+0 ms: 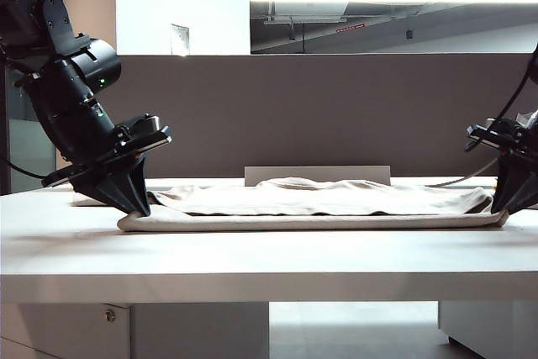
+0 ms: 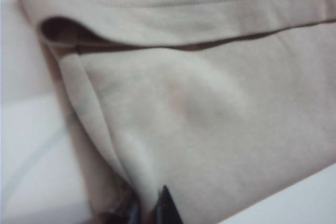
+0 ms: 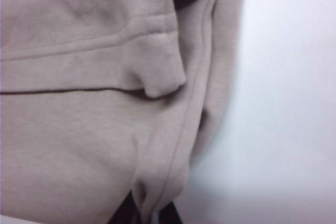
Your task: Fold the bottom side of the T-shirt horizontally towards the center, about one-third of the way, then fold the sleeve back towards the center, creating a straight line along the edge of the T-shirt, and finally fold the bottom of the T-shirt up towards the top, creating a neat rectangle.
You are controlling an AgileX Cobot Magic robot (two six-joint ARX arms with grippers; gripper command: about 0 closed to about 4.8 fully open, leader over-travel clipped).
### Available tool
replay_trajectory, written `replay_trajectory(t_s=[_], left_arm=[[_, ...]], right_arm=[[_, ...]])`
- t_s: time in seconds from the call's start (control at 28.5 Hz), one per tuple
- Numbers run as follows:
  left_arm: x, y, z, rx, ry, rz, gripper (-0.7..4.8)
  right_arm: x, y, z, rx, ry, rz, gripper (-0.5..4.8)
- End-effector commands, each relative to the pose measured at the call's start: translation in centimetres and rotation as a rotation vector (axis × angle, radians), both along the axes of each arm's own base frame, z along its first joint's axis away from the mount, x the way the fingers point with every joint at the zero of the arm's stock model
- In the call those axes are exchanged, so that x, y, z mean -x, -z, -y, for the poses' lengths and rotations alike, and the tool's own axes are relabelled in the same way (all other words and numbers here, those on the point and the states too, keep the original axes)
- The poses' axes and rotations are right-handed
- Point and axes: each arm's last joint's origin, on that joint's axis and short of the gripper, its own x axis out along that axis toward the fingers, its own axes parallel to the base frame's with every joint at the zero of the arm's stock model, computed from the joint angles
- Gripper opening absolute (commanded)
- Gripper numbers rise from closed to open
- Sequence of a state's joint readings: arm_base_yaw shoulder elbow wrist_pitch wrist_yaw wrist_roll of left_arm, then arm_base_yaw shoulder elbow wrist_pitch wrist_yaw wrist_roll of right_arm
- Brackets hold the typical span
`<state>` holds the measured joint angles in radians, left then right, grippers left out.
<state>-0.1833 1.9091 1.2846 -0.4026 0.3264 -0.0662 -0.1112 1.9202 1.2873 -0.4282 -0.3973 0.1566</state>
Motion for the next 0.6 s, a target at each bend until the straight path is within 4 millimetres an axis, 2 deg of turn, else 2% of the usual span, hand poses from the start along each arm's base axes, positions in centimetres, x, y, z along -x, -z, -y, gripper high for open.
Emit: replay_trajectory(t_s=[0.04, 0.35, 0.6], left_arm=[[-0.2, -0.3, 0.1, -0.001, 0.009, 0.032, -0.06], [0.8, 0.3, -0.1, -0.045, 0.046, -0.065, -0.06], [3.3, 1.3, -0.5, -0.022, 0.047, -0.070, -0.06]], right_arm=[[-0.1, -0.3, 0.0, 0.001, 0.001, 0.016, -0.02], [0.7, 0.1, 0.1, 0.033, -0.040, -0.056, -0.01], [1.8, 0.2, 0.0, 0.044, -0.077, -0.118, -0.01]])
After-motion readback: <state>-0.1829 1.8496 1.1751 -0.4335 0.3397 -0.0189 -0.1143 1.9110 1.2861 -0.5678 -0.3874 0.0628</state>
